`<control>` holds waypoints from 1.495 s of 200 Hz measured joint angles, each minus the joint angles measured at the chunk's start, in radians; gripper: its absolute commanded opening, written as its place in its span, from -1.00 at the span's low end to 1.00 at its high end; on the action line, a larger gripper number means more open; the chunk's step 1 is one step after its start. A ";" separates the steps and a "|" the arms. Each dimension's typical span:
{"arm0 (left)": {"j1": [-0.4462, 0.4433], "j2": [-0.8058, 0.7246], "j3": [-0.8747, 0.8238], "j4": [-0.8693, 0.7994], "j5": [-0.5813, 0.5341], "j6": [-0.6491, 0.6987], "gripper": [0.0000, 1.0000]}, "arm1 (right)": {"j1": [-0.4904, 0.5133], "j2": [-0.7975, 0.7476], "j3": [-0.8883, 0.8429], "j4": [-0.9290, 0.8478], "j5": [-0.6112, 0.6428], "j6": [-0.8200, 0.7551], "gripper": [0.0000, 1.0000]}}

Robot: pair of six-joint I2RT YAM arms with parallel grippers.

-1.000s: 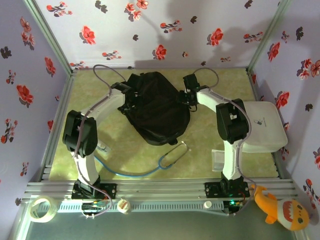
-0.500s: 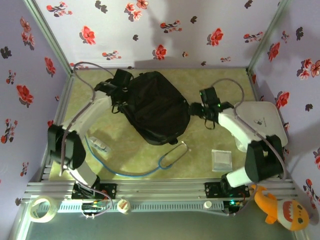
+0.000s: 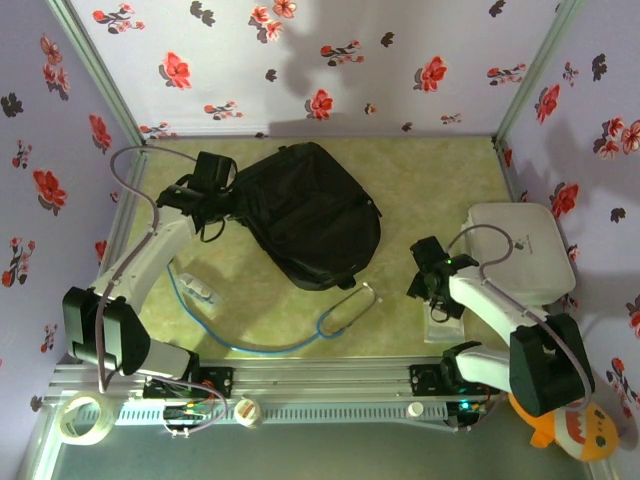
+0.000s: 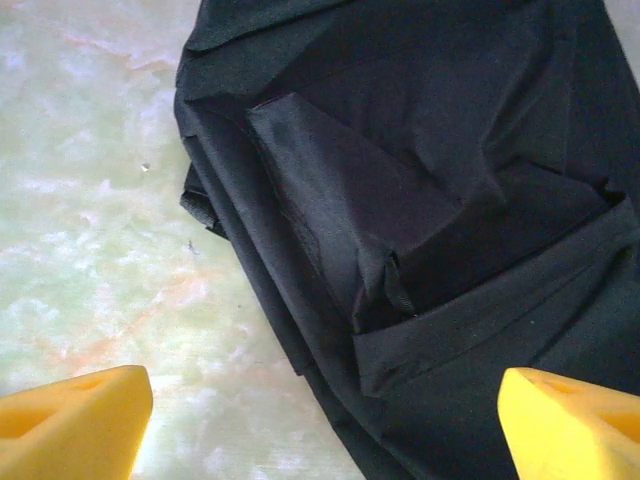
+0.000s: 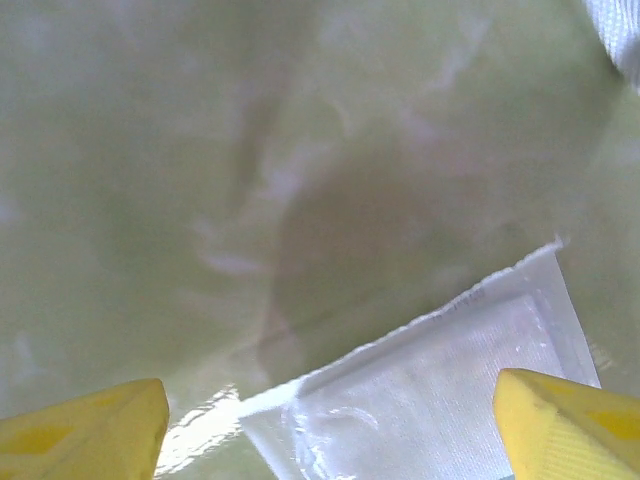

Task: Pack the student bag

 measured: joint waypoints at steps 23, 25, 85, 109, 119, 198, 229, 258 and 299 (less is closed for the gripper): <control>0.000 -0.005 -0.004 0.016 0.011 0.000 0.83 | 0.000 0.000 -0.017 0.011 -0.025 0.018 0.70; 0.000 -0.006 -0.005 0.018 0.012 0.000 0.83 | 0.000 0.000 -0.017 0.013 -0.027 0.019 0.70; 0.043 -0.091 -0.163 0.014 0.000 -0.028 0.83 | 0.000 0.005 -0.017 0.077 -0.072 0.040 0.70; 0.126 -0.163 -0.311 -0.019 -0.038 -0.091 0.80 | 0.000 0.005 -0.016 0.079 -0.072 0.039 0.73; 0.170 -0.193 -0.377 -0.029 -0.050 -0.120 0.78 | 0.000 0.005 -0.014 0.080 -0.072 0.039 0.74; 0.349 -0.217 -0.616 -0.012 -0.053 -0.276 0.26 | 0.003 0.065 0.063 0.120 -0.101 0.010 0.74; 0.351 -0.181 -0.617 0.030 -0.052 -0.282 0.24 | 0.012 0.072 0.063 0.130 -0.107 0.009 0.74; 0.352 -0.140 -0.617 0.060 -0.041 -0.280 0.07 | 0.019 0.076 0.063 0.138 -0.110 0.009 0.74; 0.353 -0.094 -0.617 0.088 -0.016 -0.283 0.22 | 0.028 0.094 0.066 0.151 -0.118 0.009 0.73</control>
